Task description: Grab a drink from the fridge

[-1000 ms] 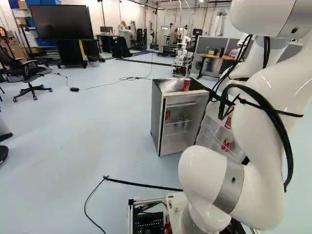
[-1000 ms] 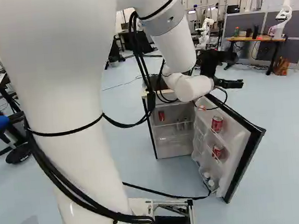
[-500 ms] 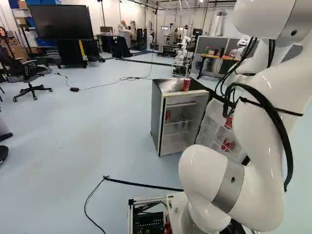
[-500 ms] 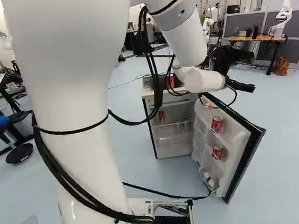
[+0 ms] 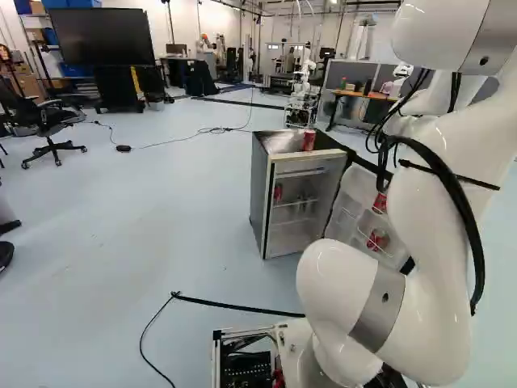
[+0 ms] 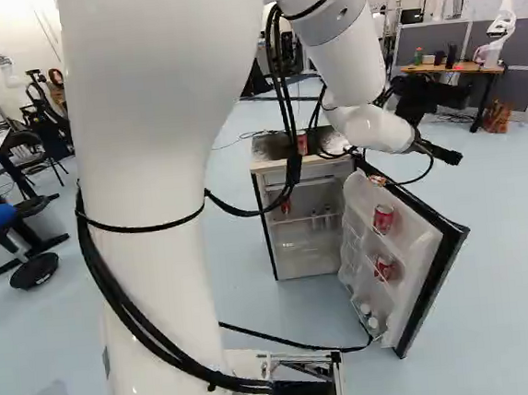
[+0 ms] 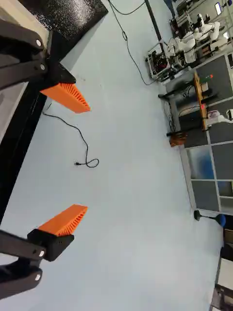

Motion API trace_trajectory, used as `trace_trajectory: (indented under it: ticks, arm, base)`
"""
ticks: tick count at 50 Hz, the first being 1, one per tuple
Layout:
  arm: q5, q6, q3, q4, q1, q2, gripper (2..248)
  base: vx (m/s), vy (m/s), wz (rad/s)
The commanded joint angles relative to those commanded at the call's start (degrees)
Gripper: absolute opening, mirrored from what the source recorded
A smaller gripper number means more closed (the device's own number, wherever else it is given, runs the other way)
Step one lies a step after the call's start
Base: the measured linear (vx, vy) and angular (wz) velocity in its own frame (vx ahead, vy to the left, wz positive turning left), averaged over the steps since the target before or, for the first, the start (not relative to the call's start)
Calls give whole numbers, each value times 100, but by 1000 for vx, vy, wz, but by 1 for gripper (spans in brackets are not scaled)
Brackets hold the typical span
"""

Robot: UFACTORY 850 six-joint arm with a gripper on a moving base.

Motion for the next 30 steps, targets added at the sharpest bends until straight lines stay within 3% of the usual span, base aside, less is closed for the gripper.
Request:
trace_trajectory:
  ticks: [30]
  arm:
    - [-1583, 0, -938, 32, -196, -433, 247]
  base:
    - [0, 0, 0]
